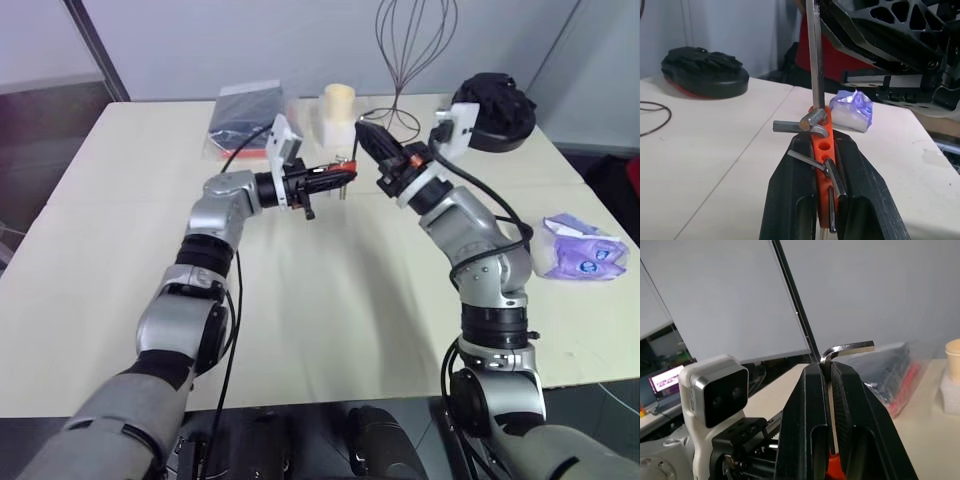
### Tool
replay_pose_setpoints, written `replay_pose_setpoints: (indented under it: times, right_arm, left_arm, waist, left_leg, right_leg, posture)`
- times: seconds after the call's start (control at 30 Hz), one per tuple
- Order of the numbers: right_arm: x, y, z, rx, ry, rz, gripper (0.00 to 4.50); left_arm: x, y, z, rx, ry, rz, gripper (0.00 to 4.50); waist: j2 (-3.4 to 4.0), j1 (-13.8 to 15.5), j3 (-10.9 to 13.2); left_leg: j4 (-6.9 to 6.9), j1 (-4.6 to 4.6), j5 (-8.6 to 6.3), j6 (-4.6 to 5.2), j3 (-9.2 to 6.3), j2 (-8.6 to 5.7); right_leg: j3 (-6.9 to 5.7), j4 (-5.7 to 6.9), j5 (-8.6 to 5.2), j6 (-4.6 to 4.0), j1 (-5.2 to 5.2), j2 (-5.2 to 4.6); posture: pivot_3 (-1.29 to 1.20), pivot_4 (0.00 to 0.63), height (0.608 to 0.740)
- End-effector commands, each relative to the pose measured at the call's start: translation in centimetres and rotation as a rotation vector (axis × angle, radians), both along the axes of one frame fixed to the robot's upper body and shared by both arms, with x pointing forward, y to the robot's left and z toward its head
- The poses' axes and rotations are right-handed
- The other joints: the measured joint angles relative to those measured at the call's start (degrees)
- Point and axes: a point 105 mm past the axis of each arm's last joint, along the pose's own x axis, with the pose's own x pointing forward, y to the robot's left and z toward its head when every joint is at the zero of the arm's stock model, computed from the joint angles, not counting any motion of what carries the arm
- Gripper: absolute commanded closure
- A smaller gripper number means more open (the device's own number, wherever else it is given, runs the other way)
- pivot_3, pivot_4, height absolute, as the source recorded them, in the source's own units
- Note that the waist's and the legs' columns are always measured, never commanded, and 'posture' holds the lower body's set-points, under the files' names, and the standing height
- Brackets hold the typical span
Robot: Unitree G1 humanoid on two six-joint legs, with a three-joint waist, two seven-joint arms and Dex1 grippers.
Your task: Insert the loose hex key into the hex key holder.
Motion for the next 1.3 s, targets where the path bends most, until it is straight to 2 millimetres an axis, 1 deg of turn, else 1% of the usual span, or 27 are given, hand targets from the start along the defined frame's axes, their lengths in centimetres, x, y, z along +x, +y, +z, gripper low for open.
replay_pose_setpoints:
  times: [0.03,0.13,0.2,0.27,0.37,0.47,0.67,0.73,0.77,0.9,0.93,1.0,1.23,1.3]
  right_arm:
    - [-0.3,0.0,-0.2,-0.027,-0.004,0.002,4.44]
    - [-0.1,-0.1,-0.3,-0.034,0.002,-0.006,3.39]
    - [0.0,-0.2,-0.3,-0.036,0.002,-0.009,2.44]
    - [0.0,-0.2,-0.3,-0.05,-0.004,-0.011,1.35]
    - [0.0,-0.4,-0.3,-0.079,-0.014,-0.028,0.05]
    - [-0.1,-0.7,-0.1,-0.085,-0.023,-0.039,0.05]
    - [-1.2,-3.0,1.3,-0.045,-0.054,-0.062,0.05]
    - [-1.9,-3.4,1.6,-0.073,-0.07,-0.045,0.05]
    - [-2.3,-3.5,1.4,-0.119,-0.08,-0.033,0.05]
    - [-3.8,-3.2,-0.5,-0.326,-0.095,0.031,0.05]
    - [-4.2,-3.0,-1.2,-0.381,-0.098,0.048,0.05]
    - [-4.6,-2.6,-2.0,-0.439,-0.101,0.074,0.05]
    - [-6.3,-1.1,-5.5,-0.626,-0.083,0.203,0.05]
    - [-7.0,-0.8,-7.1,-0.745,-0.09,0.244,0.05]
  left_arm:
    - [-0.2,0.3,4.1,-0.08,-0.114,-0.002,4.5]
    - [-0.2,0.3,4.1,-0.079,-0.116,-0.005,4.5]
    - [-0.2,0.4,4.1,-0.079,-0.116,-0.005,4.5]
    - [-0.2,0.5,4.1,-0.079,-0.116,-0.004,4.5]
    - [-0.2,0.5,4.0,-0.077,-0.117,-0.003,4.5]
    - [-0.3,0.6,3.9,-0.071,-0.118,-0.001,4.5]
    - [-0.1,1.4,3.5,-0.052,-0.112,0.018,4.5]
    - [-0.1,1.9,3.1,-0.045,-0.088,0.025,4.5]
    - [-0.1,2.2,2.5,-0.026,-0.075,0.034,4.5]
    - [0.1,4.1,-1.2,0.124,-0.018,0.087,4.5]
    - [-0.1,4.5,-2.0,0.122,0.037,0.079,4.5]
    - [-0.7,4.9,-2.9,0.115,0.098,0.057,4.5]
    - [-1.4,6.7,-5.8,0.049,0.355,0.054,4.5]
    - [-1.5,6.9,-6.8,0.043,0.425,0.055,4.5]
  waist:
    - [0.0,0.0,0.0]
    - [-0.02,0.1,0.0]
    - [-0.02,0.1,0.0]
    - [-0.02,0.1,0.0]
    - [-0.02,0.1,0.0]
    - [-0.02,0.1,0.0]
    - [-0.02,0.2,0.0]
    - [-0.02,0.2,0.0]
    - [-0.02,0.2,0.0]
    - [-0.02,0.1,0.0]
    - [-0.01,0.0,0.0]
    - [-0.03,0.0,0.0]
    - [-0.06,0.4,0.0]
    - [-0.07,0.4,0.0]
  left_leg:
    - [0.0,0.0,0.0,0.0,0.0,0.0]
    - [0.01,0.0,0.0,0.0,0.0,0.0]
    - [0.0,0.0,0.0,0.0,0.0,0.0]
    - [0.01,0.0,0.0,0.0,0.01,-0.01]
    - [0.01,0.0,0.0,0.0,0.0,-0.01]
    - [0.01,0.0,0.0,0.0,0.0,-0.01]
    - [0.0,0.0,0.0,0.0,0.0,-0.01]
    - [0.01,0.0,0.0,0.0,0.0,-0.01]
    - [0.01,0.0,0.0,0.0,0.0,-0.01]
    - [0.0,0.03,-0.02,0.04,0.0,-0.01]
    - [0.0,0.05,-0.03,0.05,0.01,0.0]
    - [0.0,0.06,-0.03,0.05,0.02,0.0]
    - [0.09,0.05,-0.03,0.05,0.0,0.01]
    - [0.09,0.05,-0.03,0.06,0.0,-0.01]
  right_leg:
    - [0.0,0.0,0.0,0.0,0.0,0.0]
    - [0.0,0.0,0.0,0.0,0.0,0.0]
    - [0.0,-0.01,0.0,0.0,0.0,-0.02]
    - [0.0,-0.01,0.0,0.0,0.01,-0.02]
    - [0.0,-0.01,0.0,0.0,0.01,-0.02]
    - [0.0,-0.01,0.0,0.0,0.01,-0.01]
    - [0.0,-0.01,0.0,0.0,0.0,-0.01]
    - [0.01,-0.01,0.0,0.0,0.01,-0.02]
    - [0.01,-0.01,0.0,0.0,0.01,-0.02]
    - [0.0,-0.03,0.0,0.0,0.03,-0.01]
    - [0.01,-0.03,0.0,0.0,0.04,0.01]
    - [0.02,-0.04,-0.01,0.0,0.03,0.03]
    - [0.01,-0.07,-0.01,0.0,0.08,0.04]
    - [0.01,-0.08,-0.01,0.0,0.09,0.02]
  posture:
    - [0.0,0.15,0.74]
    - [0.0,0.15,0.74]
    - [0.0,0.15,0.74]
    - [0.0,0.15,0.74]
    - [0.0,0.15,0.74]
    - [0.0,0.15,0.74]
    - [0.0,0.15,0.74]
    - [0.0,0.15,0.74]
    - [0.0,0.15,0.74]
    - [0.0,0.15,0.74]
    - [0.0,0.15,0.74]
    - [0.0,0.15,0.74]
    - [0.0,0.15,0.74]
    - [0.0,0.15,0.74]
